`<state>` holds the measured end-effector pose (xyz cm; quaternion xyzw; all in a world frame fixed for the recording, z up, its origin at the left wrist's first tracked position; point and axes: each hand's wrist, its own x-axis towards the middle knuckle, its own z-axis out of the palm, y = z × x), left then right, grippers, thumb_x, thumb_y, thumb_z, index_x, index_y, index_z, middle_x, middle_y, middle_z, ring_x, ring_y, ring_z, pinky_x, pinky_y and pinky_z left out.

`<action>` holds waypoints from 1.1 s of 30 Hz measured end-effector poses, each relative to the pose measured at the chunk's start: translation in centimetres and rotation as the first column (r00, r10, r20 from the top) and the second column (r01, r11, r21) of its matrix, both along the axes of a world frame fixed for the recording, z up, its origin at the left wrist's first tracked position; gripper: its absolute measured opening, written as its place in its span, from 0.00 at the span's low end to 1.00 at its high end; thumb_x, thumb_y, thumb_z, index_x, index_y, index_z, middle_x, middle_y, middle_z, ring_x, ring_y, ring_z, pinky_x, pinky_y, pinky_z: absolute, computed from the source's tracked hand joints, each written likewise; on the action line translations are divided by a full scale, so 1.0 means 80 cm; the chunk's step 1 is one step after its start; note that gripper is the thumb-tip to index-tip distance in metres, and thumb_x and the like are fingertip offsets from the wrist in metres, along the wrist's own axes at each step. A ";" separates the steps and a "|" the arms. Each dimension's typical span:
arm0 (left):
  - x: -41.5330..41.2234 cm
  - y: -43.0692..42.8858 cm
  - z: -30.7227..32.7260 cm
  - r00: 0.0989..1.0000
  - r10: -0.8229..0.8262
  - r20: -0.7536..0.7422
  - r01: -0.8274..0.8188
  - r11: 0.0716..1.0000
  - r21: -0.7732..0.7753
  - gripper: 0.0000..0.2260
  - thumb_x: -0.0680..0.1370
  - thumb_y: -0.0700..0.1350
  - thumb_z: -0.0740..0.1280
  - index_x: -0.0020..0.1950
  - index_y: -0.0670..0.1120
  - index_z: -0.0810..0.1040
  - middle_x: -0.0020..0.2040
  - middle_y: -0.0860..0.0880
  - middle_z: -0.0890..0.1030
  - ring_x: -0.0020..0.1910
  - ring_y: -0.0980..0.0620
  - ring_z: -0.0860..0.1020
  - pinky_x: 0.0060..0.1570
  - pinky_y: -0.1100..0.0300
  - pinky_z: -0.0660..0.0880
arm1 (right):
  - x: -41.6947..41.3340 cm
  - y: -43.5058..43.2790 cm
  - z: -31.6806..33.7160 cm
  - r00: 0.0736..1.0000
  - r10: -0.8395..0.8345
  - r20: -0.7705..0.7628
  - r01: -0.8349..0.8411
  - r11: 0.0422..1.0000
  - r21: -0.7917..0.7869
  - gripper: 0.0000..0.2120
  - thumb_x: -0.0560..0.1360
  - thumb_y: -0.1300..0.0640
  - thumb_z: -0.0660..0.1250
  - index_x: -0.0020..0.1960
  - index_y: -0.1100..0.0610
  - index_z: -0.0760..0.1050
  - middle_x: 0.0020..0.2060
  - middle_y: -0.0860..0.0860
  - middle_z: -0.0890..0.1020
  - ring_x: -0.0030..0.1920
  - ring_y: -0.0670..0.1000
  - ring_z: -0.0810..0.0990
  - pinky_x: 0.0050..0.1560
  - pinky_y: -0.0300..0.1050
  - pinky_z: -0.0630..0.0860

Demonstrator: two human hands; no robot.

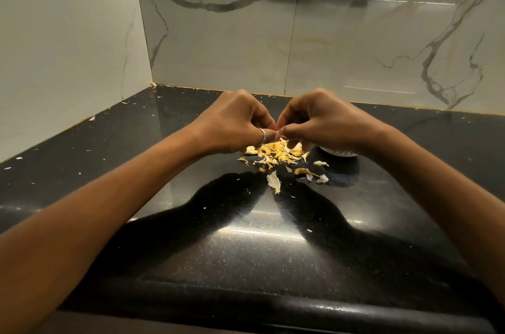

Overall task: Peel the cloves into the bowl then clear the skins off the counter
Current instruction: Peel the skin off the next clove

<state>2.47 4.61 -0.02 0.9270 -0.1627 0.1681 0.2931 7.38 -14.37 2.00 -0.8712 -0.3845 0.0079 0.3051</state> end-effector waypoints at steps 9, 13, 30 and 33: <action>-0.004 -0.002 0.003 0.975 -0.023 -0.219 -0.073 0.905 -0.419 0.07 0.76 0.41 0.73 0.51 0.39 0.84 0.41 0.41 0.85 0.39 0.51 0.85 0.36 0.61 0.81 | -0.003 -0.004 0.006 0.976 0.060 -0.210 -0.011 0.974 0.227 0.06 0.76 0.66 0.68 0.52 0.63 0.80 0.43 0.58 0.85 0.41 0.50 0.86 0.43 0.38 0.82; -0.005 -0.005 0.004 0.962 -0.065 -0.266 -0.092 0.838 -0.538 0.05 0.76 0.38 0.72 0.51 0.39 0.82 0.42 0.40 0.85 0.40 0.48 0.85 0.37 0.61 0.82 | 0.000 -0.002 0.001 1.000 0.019 -0.022 -0.013 0.975 0.222 0.04 0.77 0.62 0.70 0.50 0.60 0.81 0.41 0.55 0.86 0.41 0.50 0.87 0.43 0.39 0.83; -0.008 -0.013 0.001 0.945 -0.120 -0.305 -0.136 0.701 -0.700 0.04 0.77 0.31 0.68 0.49 0.35 0.82 0.38 0.40 0.84 0.36 0.50 0.84 0.36 0.63 0.82 | 0.004 0.010 -0.024 0.940 -0.093 0.327 0.006 0.966 0.259 0.03 0.77 0.62 0.71 0.47 0.56 0.83 0.36 0.50 0.85 0.35 0.46 0.85 0.39 0.50 0.84; -0.008 -0.013 0.002 0.945 -0.137 -0.297 -0.128 0.680 -0.722 0.04 0.77 0.32 0.69 0.49 0.36 0.82 0.38 0.41 0.84 0.36 0.50 0.84 0.37 0.63 0.82 | 0.005 0.006 -0.020 0.969 -0.066 0.237 -0.005 0.957 0.288 0.03 0.78 0.63 0.69 0.48 0.58 0.82 0.38 0.52 0.85 0.37 0.47 0.86 0.42 0.48 0.85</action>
